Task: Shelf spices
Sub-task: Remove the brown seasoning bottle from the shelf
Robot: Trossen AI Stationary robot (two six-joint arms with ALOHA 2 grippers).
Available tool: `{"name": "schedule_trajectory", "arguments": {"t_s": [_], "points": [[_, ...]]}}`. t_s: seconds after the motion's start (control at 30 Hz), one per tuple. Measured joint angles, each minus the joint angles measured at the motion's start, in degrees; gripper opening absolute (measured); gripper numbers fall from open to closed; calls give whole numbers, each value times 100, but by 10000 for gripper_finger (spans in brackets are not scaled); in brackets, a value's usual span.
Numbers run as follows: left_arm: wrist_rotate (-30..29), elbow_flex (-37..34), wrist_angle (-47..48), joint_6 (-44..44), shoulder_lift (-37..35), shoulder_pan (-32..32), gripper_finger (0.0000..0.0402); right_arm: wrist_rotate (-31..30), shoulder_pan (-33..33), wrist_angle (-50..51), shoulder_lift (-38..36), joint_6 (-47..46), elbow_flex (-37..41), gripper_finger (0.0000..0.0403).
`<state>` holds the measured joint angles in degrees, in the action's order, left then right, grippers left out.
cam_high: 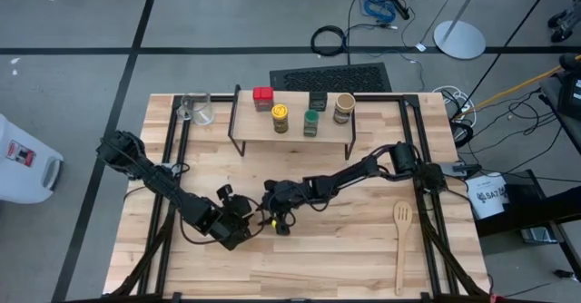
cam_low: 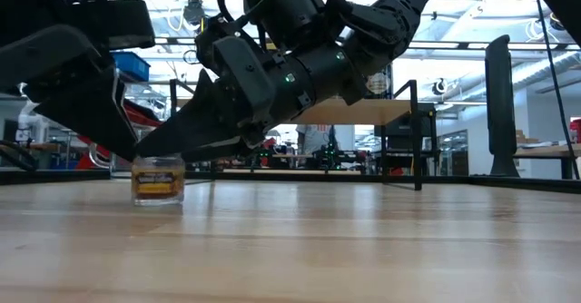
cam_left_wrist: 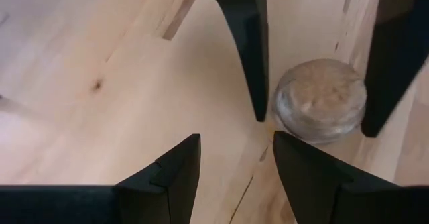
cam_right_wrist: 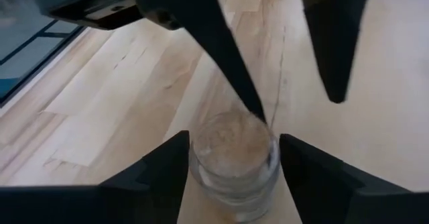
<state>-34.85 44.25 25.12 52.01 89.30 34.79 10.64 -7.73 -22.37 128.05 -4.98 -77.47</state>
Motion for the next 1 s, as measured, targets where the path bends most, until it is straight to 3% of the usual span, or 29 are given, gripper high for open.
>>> {"name": "schedule_trajectory", "arguments": {"t_s": [0.4,0.77,1.0], "points": [[7,0,2,-39,0,0,196,26,-5,-28,2,27,-2,162],[26,0,149,-26,-166,7,196,24,-66,40,-24,-17,-4,167],[13,4,377,12,-563,7,196,24,-63,864,-414,91,4,167]]}}
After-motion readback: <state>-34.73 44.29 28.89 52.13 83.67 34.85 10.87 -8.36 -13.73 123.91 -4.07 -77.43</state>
